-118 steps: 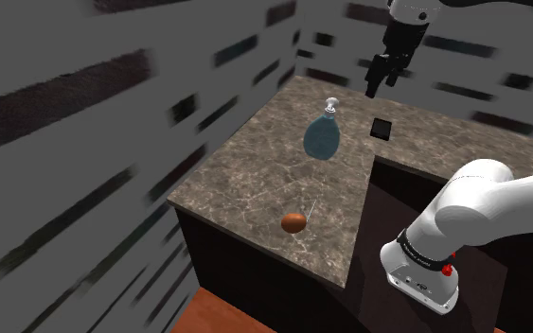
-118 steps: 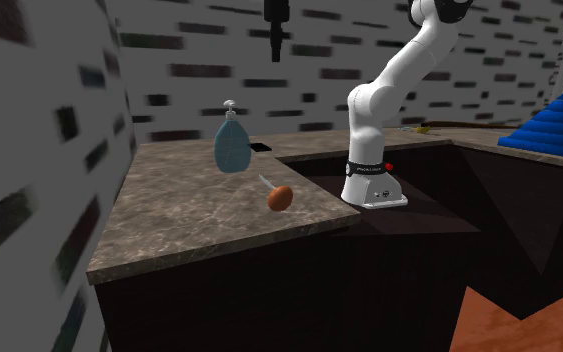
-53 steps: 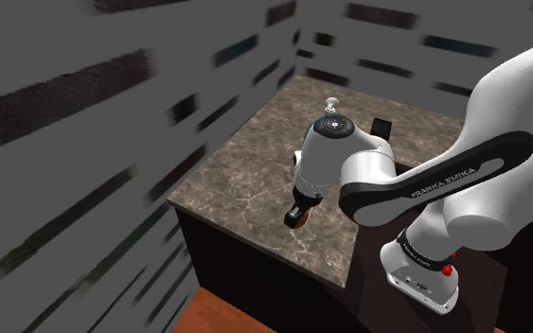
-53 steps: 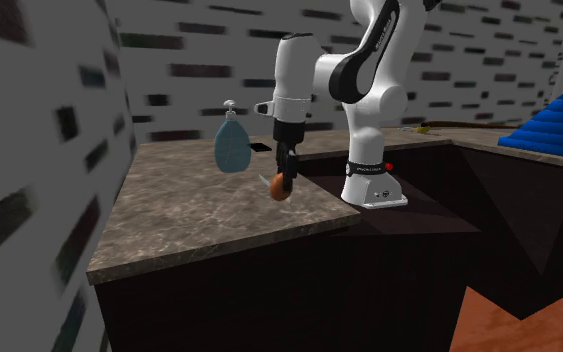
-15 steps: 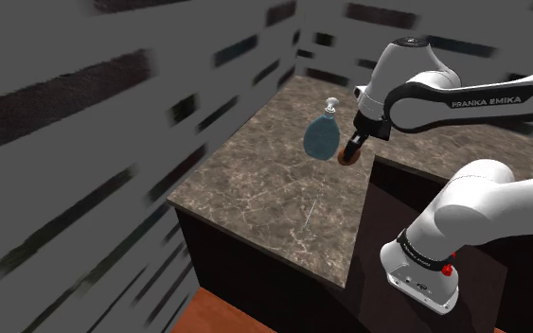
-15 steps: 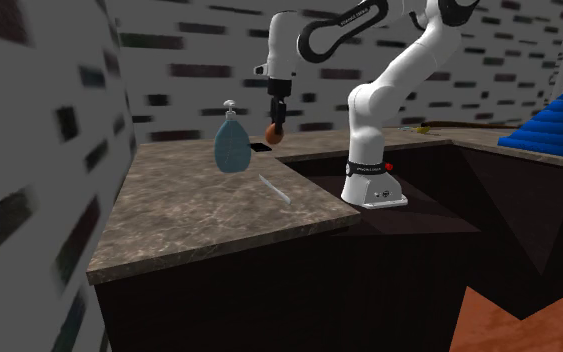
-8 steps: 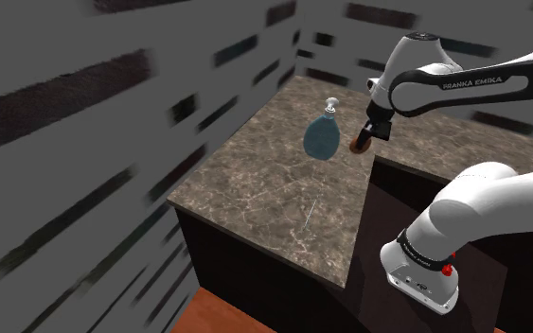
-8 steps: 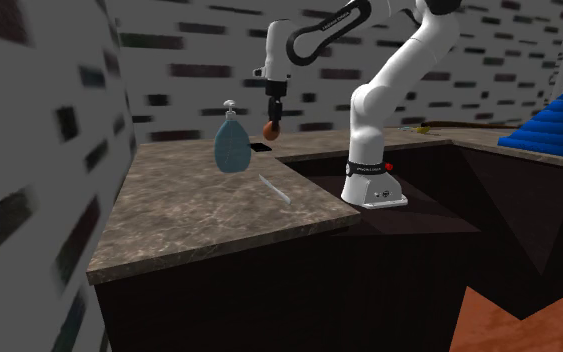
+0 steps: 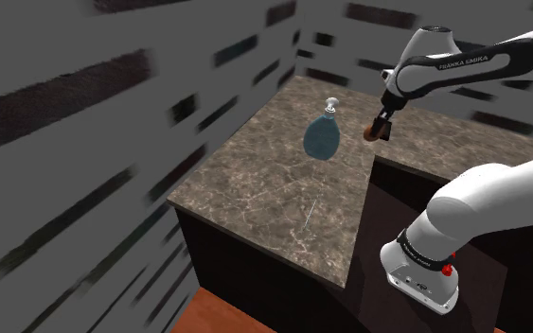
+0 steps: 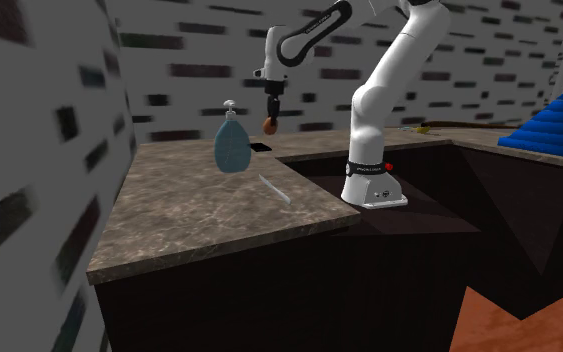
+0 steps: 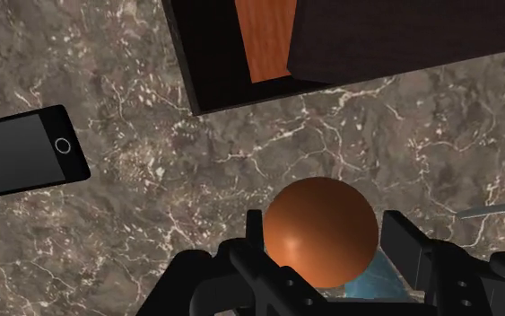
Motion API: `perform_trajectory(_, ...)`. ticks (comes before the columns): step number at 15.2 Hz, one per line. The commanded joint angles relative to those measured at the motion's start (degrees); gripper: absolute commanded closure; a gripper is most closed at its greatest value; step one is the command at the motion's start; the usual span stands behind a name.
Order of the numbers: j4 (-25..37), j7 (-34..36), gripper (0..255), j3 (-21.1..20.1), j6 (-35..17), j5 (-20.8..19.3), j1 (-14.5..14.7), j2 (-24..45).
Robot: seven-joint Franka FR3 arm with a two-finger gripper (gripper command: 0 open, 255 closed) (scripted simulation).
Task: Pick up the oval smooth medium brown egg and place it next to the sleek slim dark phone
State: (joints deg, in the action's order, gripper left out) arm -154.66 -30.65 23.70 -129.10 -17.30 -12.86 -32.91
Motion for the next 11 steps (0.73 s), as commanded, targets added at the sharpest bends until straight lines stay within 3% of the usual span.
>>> perform_trajectory(1,3.2,-3.4,255,2.9,-1.1,0.1,0.0,3.9)
perform_trajectory(6,11.0,-11.7,255,9.8,-2.6,2.6,0.9,12.3)
perform_trajectory(11,20.0,-21.7,255,16.6,-3.1,9.0,2.8,21.9)
